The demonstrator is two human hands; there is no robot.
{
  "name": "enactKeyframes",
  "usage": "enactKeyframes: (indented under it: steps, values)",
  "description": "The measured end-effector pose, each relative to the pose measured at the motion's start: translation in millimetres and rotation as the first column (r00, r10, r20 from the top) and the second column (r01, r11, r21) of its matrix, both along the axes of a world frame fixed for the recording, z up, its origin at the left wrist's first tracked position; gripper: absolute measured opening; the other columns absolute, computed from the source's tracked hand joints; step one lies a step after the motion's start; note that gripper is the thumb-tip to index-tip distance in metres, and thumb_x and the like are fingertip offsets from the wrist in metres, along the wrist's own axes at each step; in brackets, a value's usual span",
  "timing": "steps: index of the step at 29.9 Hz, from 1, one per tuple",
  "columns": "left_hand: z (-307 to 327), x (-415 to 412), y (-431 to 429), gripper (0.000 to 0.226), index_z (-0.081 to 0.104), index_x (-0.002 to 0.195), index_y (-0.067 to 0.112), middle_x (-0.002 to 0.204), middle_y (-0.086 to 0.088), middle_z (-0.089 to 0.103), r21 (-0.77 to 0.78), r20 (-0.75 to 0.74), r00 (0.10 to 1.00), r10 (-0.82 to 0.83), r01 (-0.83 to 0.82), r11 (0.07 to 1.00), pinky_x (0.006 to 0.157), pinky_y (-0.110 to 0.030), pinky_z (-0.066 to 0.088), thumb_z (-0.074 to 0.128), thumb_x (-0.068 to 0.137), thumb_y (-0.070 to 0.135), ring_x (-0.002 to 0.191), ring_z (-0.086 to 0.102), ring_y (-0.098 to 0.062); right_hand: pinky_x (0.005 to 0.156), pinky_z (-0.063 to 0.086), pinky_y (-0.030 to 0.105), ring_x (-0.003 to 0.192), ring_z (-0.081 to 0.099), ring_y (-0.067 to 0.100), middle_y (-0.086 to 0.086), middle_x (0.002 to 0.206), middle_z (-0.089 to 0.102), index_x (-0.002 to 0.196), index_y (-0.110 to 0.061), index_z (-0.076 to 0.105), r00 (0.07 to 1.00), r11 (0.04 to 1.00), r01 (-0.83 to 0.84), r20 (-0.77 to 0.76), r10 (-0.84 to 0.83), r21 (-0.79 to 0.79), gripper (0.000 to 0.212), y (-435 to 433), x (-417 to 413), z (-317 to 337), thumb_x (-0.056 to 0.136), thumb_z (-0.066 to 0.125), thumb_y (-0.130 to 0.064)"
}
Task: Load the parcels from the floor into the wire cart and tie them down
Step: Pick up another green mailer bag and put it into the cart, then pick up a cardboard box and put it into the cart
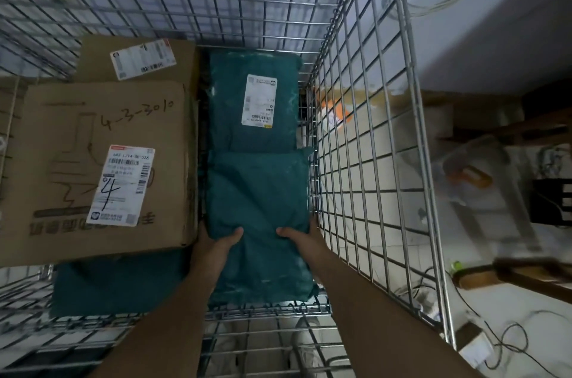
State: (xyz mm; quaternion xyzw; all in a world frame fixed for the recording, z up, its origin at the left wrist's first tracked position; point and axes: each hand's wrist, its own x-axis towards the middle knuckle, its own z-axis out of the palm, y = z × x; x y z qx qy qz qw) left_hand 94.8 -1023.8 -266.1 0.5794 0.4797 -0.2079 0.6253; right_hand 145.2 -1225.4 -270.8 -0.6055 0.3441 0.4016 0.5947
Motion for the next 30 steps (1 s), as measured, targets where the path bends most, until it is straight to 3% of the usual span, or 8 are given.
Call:
enactKeyframes:
  steps: [4,11,14,17,21,23,27,30]
  values:
    - [-16,7,-4,0.106,0.015,0.165,0.027,0.159,-0.012,0.043,0.147,-0.153,0.988,0.005,0.017,0.989,0.111,-0.058,0.043,0.082,0.085,0.047,0.136,0.05,-0.041,0.1,0.056,0.051,0.114,0.067,0.029,0.002,0.133,0.064,0.146,-0.034,0.041,1.0,1.0,0.012,0.002,-0.012,0.009,0.097,3,3,-2,0.065,0.094,-0.021]
    - [-12,12,-11,0.094,0.013,0.164,0.024,0.16,-0.013,0.041,0.24,-0.198,0.978,-0.073,0.12,0.963,0.109,-0.05,0.042,0.071,0.095,0.048,0.138,0.047,-0.04,0.102,0.054,0.051,0.117,0.065,0.028,-0.003,0.136,0.064,0.148,-0.037,0.044,0.998,0.995,-0.051,0.018,0.052,-0.08,0.116,7,4,-5,0.045,0.098,-0.044]
    - [-6,12,-15,0.089,0.02,0.162,0.016,0.156,-0.016,0.044,0.252,-0.206,0.974,-0.09,0.142,0.957,0.107,-0.047,0.043,0.072,0.095,0.042,0.136,0.049,-0.04,0.106,0.052,0.047,0.119,0.064,0.025,-0.001,0.136,0.064,0.147,-0.03,0.046,0.985,0.974,-0.151,0.055,0.162,-0.167,0.096,7,8,7,0.064,0.094,-0.037]
    - [1,15,-18,0.09,0.025,0.158,0.01,0.153,-0.018,0.046,0.234,-0.212,0.976,-0.056,0.107,0.966,0.107,-0.045,0.044,0.078,0.091,0.038,0.134,0.05,-0.039,0.1,0.048,0.03,0.118,0.061,0.024,0.003,0.135,0.062,0.147,-0.019,0.044,0.955,0.917,-0.247,0.079,0.285,-0.313,0.075,10,14,27,0.084,0.083,-0.022]
    - [-4,15,-18,0.119,0.024,0.159,0.017,0.149,-0.017,0.044,0.208,-0.315,0.933,-0.176,0.248,0.946,0.107,-0.05,0.049,0.069,0.064,0.074,0.125,0.053,-0.04,0.094,0.056,0.04,0.11,0.065,0.029,0.005,0.127,0.065,0.134,-0.016,0.049,0.897,0.813,-0.348,0.085,0.433,-0.468,0.058,21,20,58,0.083,0.073,-0.028]
    - [33,17,-26,0.095,0.029,0.155,0.016,0.145,-0.014,0.04,0.2,-0.386,0.862,-0.329,0.426,0.882,0.105,-0.042,0.048,0.062,0.082,0.067,0.122,0.05,-0.036,0.093,0.057,0.043,0.108,0.066,0.03,0.006,0.124,0.066,0.131,-0.015,0.053,0.827,0.724,-0.426,0.091,0.555,-0.542,0.052,24,23,77,0.084,0.067,-0.033]
    - [120,35,-41,0.023,0.054,0.116,0.026,0.107,0.002,0.057,0.22,-0.192,0.771,-0.607,0.636,0.74,0.089,-0.028,0.05,0.058,0.1,0.042,0.099,0.054,-0.015,0.092,0.055,0.042,0.11,0.063,0.03,0.009,0.122,0.063,0.129,-0.013,0.058,0.522,0.388,-0.614,0.015,0.853,-0.688,0.043,23,40,150,0.098,0.051,-0.042]
    - [186,72,-35,0.027,0.052,0.123,0.033,0.12,0.011,0.062,0.265,-0.054,0.712,-0.7,0.686,0.677,0.087,-0.023,0.051,0.051,0.101,0.048,0.108,0.056,-0.011,0.1,0.048,0.044,0.123,0.057,0.031,0.009,0.133,0.06,0.137,-0.017,0.054,0.312,0.12,-0.605,-0.096,0.945,-0.787,0.048,23,66,219,0.102,0.04,-0.048]
